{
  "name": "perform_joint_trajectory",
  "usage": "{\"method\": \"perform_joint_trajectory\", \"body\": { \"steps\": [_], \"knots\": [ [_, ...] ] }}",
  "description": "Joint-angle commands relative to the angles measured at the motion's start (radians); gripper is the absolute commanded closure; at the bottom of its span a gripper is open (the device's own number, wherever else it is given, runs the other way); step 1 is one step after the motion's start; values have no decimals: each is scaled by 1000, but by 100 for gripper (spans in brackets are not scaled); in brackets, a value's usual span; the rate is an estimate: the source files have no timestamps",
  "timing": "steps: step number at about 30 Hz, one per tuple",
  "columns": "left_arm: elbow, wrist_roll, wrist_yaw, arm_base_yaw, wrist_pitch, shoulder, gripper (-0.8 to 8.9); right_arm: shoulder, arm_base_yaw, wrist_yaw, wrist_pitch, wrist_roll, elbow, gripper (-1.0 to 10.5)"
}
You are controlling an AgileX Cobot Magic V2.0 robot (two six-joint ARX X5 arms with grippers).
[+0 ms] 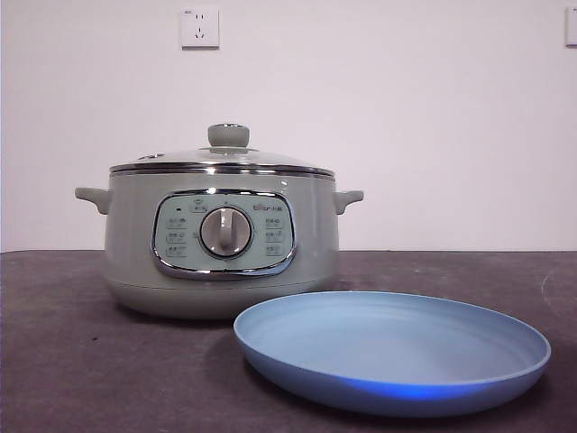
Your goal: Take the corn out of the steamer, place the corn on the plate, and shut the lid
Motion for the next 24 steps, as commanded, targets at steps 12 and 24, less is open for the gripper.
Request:
{"method": "perform_joint_trajectory", "body": {
  "steps": [12, 24],
  "knots": [
    [73, -247, 55, 2, 0, -3, 820, 8, 2, -84, 5, 336, 47, 958],
    [303, -294, 192, 2, -129, 79, 820, 205, 3, -291, -6, 344, 262, 958]
  ]
}}
